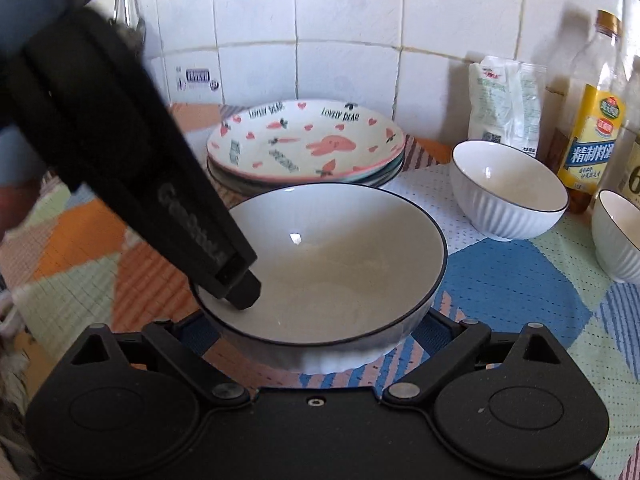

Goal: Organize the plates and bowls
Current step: 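Carry the white bowl with the left tool beside the plate stack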

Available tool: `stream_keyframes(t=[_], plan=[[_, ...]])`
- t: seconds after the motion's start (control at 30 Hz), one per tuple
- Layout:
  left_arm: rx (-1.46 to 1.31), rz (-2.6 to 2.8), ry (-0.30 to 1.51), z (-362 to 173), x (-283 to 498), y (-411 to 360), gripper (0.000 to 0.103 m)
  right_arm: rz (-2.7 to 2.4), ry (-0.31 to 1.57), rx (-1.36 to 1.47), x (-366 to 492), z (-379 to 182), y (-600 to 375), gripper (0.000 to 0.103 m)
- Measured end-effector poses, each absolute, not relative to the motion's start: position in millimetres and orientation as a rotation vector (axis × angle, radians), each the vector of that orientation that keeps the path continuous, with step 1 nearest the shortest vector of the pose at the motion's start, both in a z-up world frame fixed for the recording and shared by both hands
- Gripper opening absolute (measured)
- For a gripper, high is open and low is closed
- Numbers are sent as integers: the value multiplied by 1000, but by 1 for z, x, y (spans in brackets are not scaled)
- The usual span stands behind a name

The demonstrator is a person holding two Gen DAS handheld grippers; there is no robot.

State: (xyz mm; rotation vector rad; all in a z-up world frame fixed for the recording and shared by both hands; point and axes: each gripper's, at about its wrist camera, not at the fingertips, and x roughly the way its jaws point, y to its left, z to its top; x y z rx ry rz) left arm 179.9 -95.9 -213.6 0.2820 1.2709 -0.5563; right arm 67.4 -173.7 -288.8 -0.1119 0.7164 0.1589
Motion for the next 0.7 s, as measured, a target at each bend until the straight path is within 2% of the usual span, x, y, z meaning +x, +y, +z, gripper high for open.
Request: stream_keyframes(t=[0.2,0.33,0.5,0.7], plan=[[326,-615,1298,-215,187,-97,18,102,706,-92,68,-293,-169,99],[348,-663,1307,-213,190,-97,20,37,797,-154,72,-294,-164,100],[332,-687,1317,-207,198,-85,35,-35,833,-93,60,-287,-168,101],[394,-751,1243,-185,198,-76,39,-72,765,-23,33,-268,-166,100]])
